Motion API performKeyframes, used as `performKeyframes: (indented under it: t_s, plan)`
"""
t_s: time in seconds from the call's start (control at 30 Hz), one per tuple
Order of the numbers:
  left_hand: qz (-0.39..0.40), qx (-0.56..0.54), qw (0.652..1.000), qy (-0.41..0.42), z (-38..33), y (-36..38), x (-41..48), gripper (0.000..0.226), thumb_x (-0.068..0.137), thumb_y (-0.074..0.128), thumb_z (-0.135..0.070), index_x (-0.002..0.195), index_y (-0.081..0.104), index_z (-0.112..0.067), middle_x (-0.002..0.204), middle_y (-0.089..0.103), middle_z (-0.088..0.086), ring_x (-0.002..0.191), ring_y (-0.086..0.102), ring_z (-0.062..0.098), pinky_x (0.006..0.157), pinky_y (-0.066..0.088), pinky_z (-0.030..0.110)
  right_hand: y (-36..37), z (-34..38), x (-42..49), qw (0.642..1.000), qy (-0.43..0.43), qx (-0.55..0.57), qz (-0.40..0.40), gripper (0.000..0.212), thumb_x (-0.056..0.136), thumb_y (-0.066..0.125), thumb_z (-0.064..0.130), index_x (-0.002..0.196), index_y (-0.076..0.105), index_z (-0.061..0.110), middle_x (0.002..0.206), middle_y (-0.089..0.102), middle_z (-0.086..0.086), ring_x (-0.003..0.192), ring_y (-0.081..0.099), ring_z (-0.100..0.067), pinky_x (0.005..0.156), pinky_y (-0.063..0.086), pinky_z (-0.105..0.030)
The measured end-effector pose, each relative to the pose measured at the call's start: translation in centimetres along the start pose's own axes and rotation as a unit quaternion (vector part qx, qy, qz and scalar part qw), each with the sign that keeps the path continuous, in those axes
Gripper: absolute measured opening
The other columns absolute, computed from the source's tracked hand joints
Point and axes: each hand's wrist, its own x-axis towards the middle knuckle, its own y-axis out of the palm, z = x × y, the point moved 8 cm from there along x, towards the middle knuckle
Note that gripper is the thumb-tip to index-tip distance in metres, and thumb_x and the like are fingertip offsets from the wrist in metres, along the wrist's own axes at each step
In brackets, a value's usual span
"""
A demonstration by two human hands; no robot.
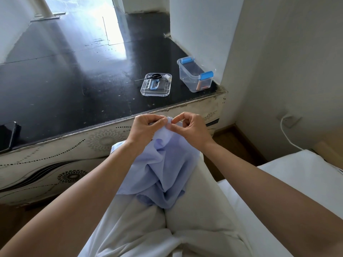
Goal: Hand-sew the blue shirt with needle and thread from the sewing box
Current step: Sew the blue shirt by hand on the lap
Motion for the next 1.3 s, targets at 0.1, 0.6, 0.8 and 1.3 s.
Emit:
performKeyframes:
  t_s: [0.1, 0.6, 0.8, 1.3]
  plan:
    - [0.002, -0.007, 1.000, -0.012, 0.1, -0.1, -0.4, 0.005, 0.087, 0.072, -0.018, 0.086, 0.077, -0.017, 0.078, 0.074, -0.004, 0.073, 0.066, 0.010, 0.066, 0.054, 0.024, 0.0, 0.0, 0.3, 0.999, -0.008, -0.043, -0.014, 0.016, 0.082, 0.076, 0.036, 0.078, 0.067, 0.023, 0.061, 0.059, -0.002, 0.054, 0.045, -0.010, 0.054, 0.046, -0.031]
    - [-0.059, -0.011, 0.997, -0.038, 0.6, -0.7, 0.0, 0.017, 0.095, 0.056, -0.014, 0.081, 0.063, -0.019, 0.073, 0.053, -0.001, 0.064, 0.045, 0.010, 0.049, 0.034, 0.021, -1.2, -3.0, -3.2, 0.969, 0.146, 0.045, 0.195, 0.021, 0.087, 0.052, 0.020, 0.069, 0.048, 0.010, 0.062, 0.042, 0.000, 0.056, 0.037, -0.008, 0.050, 0.032, -0.017]
    - [-0.036, -0.031, 0.998, -0.046, 0.6, -0.4, 0.1, 0.024, 0.089, 0.050, -0.014, 0.070, 0.060, -0.025, 0.076, 0.049, 0.006, 0.073, 0.043, 0.022, 0.055, 0.030, 0.028, -3.3, -2.0, -2.1, 0.990, 0.101, 0.043, 0.084, 0.023, 0.093, 0.059, 0.024, 0.074, 0.059, 0.012, 0.053, 0.047, 0.011, 0.048, 0.040, -0.002, 0.048, 0.034, -0.015]
    - [0.035, 0.009, 0.999, -0.006, -0.4, 0.8, -0.5, 0.016, 0.094, 0.047, -0.007, 0.083, 0.057, -0.014, 0.074, 0.048, 0.002, 0.065, 0.038, 0.016, 0.048, 0.028, 0.022, -2.7, -0.3, 0.2, 0.998, 0.051, 0.017, -0.013, 0.021, 0.094, 0.061, 0.016, 0.075, 0.056, 0.009, 0.060, 0.054, 0.002, 0.052, 0.047, -0.003, 0.056, 0.043, -0.021]
